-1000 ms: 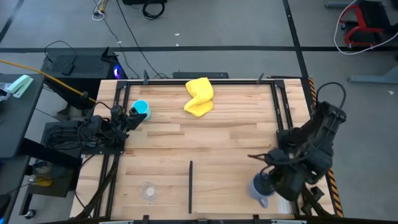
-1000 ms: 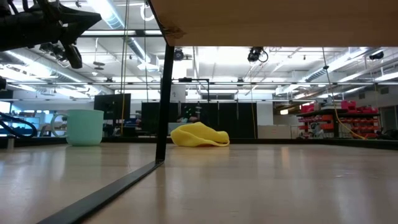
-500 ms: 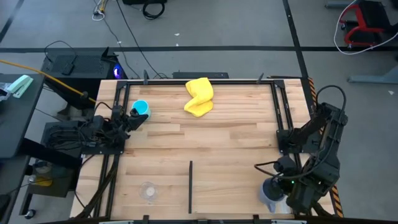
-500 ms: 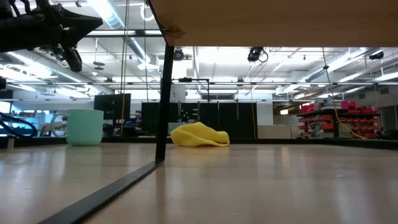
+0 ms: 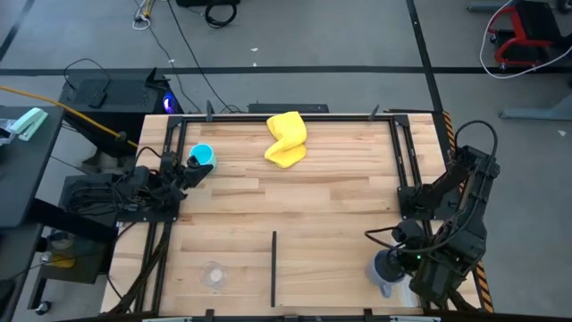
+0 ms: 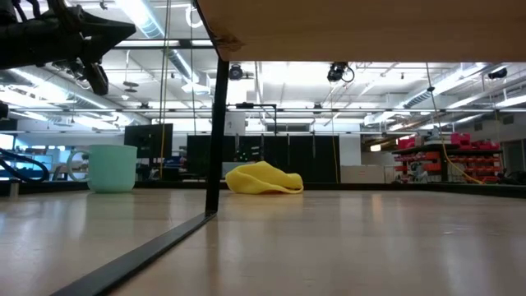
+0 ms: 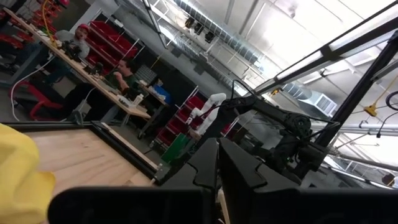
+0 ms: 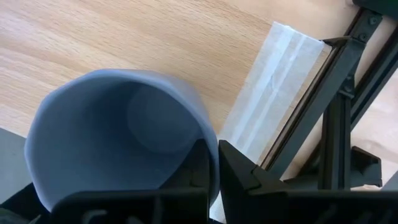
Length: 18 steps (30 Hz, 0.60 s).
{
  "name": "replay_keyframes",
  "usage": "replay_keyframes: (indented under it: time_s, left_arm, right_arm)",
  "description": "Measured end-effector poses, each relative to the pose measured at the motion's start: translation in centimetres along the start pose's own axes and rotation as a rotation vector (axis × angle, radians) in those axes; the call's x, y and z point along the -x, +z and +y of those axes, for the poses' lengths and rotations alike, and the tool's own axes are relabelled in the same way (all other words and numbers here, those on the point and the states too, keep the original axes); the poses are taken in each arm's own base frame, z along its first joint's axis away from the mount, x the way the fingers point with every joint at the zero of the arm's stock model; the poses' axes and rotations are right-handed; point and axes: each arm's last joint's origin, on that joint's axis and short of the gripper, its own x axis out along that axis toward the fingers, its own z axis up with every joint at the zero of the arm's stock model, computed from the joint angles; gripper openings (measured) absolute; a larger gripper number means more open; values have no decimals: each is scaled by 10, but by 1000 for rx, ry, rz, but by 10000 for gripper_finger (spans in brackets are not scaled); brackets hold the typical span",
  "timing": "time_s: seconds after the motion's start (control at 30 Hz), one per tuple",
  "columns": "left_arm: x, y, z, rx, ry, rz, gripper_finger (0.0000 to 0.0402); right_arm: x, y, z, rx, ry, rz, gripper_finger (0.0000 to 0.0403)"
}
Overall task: Stack small to large cups/mugs on shelf
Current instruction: Put the purple mug on the shelf
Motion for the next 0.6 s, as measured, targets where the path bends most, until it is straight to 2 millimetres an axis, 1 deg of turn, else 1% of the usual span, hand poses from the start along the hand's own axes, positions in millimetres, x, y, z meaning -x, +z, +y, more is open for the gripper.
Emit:
replay_keyframes:
  time_s: [0.17, 0.37, 0.6]
  left_arm:
    - [0, 0, 0, -1, 0, 0, 18]
    - [0, 0, 0, -2, 0, 0, 22]
    - [0, 0, 0, 1, 0, 0, 29]
  right_arm:
    - [0, 0, 0, 8, 0, 0, 16]
    - [-1, -1, 0, 11, 7, -17, 56]
    - [-1, -1, 0, 11, 6, -19, 69]
